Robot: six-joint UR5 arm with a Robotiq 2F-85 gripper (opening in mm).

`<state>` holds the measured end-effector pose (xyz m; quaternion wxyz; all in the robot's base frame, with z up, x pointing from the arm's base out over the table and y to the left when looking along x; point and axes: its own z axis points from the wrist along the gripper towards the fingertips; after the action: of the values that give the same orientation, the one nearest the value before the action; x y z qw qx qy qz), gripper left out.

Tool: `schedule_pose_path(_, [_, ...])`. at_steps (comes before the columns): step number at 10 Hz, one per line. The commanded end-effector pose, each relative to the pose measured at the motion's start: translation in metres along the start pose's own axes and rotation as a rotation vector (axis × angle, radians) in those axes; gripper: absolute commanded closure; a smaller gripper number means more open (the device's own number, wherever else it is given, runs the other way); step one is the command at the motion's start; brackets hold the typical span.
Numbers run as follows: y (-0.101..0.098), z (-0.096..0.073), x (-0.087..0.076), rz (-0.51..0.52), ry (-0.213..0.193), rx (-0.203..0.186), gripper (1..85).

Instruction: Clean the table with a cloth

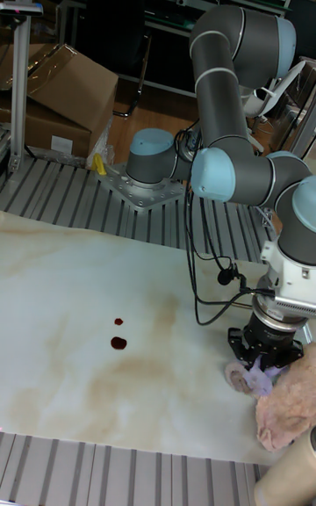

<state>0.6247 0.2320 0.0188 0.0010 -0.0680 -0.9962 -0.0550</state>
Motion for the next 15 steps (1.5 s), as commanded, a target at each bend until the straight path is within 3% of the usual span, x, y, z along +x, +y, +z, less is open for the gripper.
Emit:
schedule_pose_path(1, [-0.032, -0.015, 0.006, -0.105, -0.011, 0.087, 84.3])
schedule_pose_path(2, [-0.023, -0.018, 0.008, -0.107, -0.009, 0.065, 84.3])
schedule_pose_path(3, [-0.009, -0.017, 0.004, -0.097, -0.028, 0.013, 84.3])
schedule_pose_path(4, [-0.002, -0.017, 0.002, -0.079, -0.033, -0.014, 84.3])
schedule_pose_path(5, [0.000, -0.017, 0.007, -0.046, -0.015, -0.023, 84.3])
schedule_pose_path(6, [-0.005, -0.017, 0.013, -0.023, 0.007, -0.007, 84.3])
schedule_pose_path(7, [0.000, -0.017, 0.016, -0.005, 0.021, -0.025, 84.3])
schedule_pose_path(8, [-0.002, -0.017, 0.014, -0.026, 0.012, -0.019, 84.3])
schedule_pose_path(9, [-0.016, -0.017, 0.010, -0.077, 0.009, 0.009, 84.3])
schedule_pose_path(11, [-0.069, -0.010, -0.007, -0.266, 0.001, 0.092, 84.3])
schedule_pose_path(13, [-0.089, 0.000, -0.006, -0.357, -0.001, 0.082, 84.3])
schedule_pose_path(14, [-0.081, 0.002, -0.001, -0.310, 0.004, 0.049, 84.3])
schedule_pose_path(15, [-0.084, 0.001, -0.004, -0.243, -0.008, 0.065, 84.3])
